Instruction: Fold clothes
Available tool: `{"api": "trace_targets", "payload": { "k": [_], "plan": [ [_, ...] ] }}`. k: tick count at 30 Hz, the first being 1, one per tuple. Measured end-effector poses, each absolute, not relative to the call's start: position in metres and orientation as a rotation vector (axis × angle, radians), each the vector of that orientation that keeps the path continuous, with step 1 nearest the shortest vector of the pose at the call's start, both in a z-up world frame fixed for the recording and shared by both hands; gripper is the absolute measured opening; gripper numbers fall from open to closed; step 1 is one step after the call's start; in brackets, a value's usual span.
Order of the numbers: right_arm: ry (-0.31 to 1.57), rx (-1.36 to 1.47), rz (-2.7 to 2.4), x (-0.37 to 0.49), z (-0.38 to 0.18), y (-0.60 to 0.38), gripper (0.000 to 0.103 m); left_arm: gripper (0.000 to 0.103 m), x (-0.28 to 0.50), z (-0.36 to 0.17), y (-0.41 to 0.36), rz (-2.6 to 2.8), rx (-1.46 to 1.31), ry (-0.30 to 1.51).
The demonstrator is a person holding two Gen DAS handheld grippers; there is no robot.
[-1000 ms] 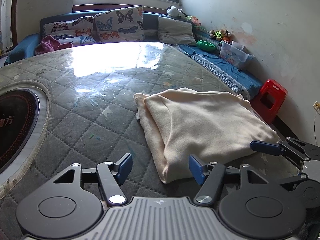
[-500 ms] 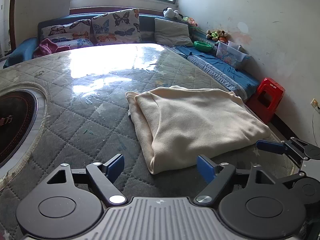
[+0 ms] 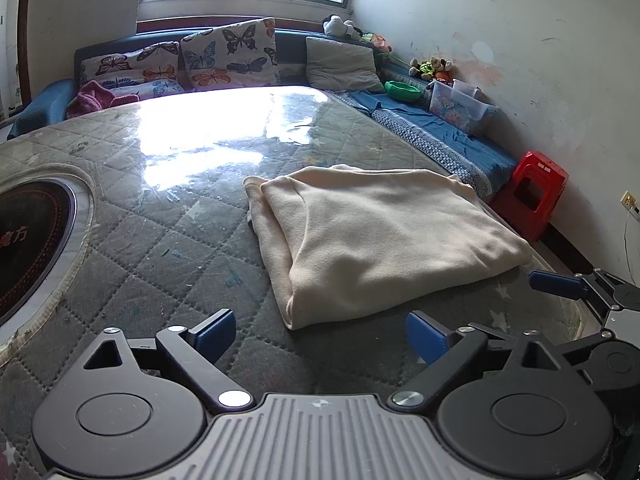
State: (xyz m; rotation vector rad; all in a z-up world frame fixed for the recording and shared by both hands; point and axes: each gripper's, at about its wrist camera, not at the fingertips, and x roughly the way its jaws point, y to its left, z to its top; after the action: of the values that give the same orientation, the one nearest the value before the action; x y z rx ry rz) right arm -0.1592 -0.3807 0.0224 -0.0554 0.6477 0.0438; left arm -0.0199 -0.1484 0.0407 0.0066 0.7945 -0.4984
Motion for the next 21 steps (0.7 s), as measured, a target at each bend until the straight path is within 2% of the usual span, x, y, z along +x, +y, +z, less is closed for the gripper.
{"api": "trace_targets", "payload": {
  "k": [5,21],
  "plan": [
    [0.644,-0.041,0.025,-0.163,0.022,-0.383,0.103,0.103,-0.025,0.042,-0.151,-0.499,0.009,0.781],
    [0.612,-0.018,-0.020,-0.177,0.022,-0.386,0.103,0.103,-0.043,0.045,-0.152,-0.484,0.021,0.761]
  ]
}}
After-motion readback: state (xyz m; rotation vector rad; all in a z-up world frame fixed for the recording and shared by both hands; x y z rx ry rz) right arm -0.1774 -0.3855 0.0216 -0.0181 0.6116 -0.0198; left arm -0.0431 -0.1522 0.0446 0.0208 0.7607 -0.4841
